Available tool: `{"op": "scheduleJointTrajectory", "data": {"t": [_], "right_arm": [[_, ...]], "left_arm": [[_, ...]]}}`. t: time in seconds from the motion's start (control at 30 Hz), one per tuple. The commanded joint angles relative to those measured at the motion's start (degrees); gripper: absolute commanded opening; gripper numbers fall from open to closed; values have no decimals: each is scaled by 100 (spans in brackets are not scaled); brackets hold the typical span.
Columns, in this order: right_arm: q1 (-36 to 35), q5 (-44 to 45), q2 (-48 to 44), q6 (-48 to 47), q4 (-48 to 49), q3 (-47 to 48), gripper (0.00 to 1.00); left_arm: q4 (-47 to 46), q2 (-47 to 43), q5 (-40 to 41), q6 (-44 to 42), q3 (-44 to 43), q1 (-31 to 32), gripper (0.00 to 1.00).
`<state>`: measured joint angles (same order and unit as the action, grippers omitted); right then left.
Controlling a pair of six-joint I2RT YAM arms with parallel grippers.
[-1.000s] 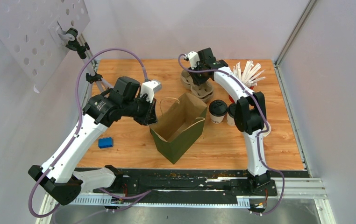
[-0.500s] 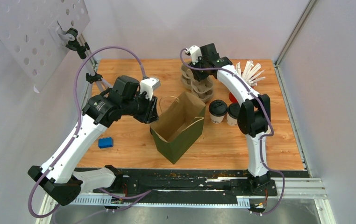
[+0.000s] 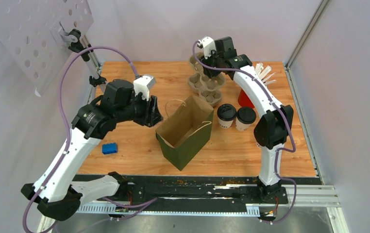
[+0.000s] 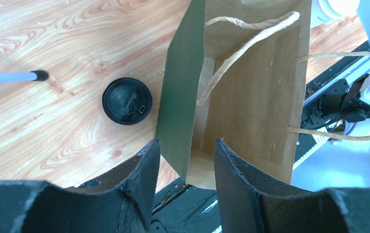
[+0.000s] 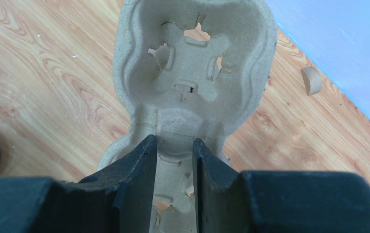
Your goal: Pack the takeout coffee
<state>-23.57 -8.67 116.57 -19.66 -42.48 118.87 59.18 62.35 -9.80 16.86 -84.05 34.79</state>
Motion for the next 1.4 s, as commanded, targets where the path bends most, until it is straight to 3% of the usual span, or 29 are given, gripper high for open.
{"op": "scheduleJointTrajectory", "data": {"t": [0.0,0.2,0.5,0.57,0.7,0.77,1.07,1.27,1.37], "right_arm": [[-33,-32,-758,214,-169,58,29],[-33,73,-1407,264,-592,-24,29],[-38,-21,-2713,572,-642,-580,29],[-33,-202,-3117,582,-536,-848,29],[-33,-719,-3948,560,-40,-1709,29],[-33,-881,-4301,545,169,-2018,28],[-42,-1835,-5349,239,655,-3073,29],[-41,-2189,-5778,150,1014,-3499,29],[-42,-2338,-5880,143,1152,-3602,29]], "left_arm": [[-11,-227,232,299,111,16,53],[560,-89,279,552,276,20,58],[9,91,276,280,512,20,59],[-94,258,237,74,453,16,54],[-661,355,-297,-415,513,26,26],[-1024,367,-658,-665,632,25,18],[-2654,399,-2405,-1357,1119,25,15],[-3541,679,-2986,-1388,1190,26,11],[-3653,919,-3013,-1404,1042,17,19]]}}
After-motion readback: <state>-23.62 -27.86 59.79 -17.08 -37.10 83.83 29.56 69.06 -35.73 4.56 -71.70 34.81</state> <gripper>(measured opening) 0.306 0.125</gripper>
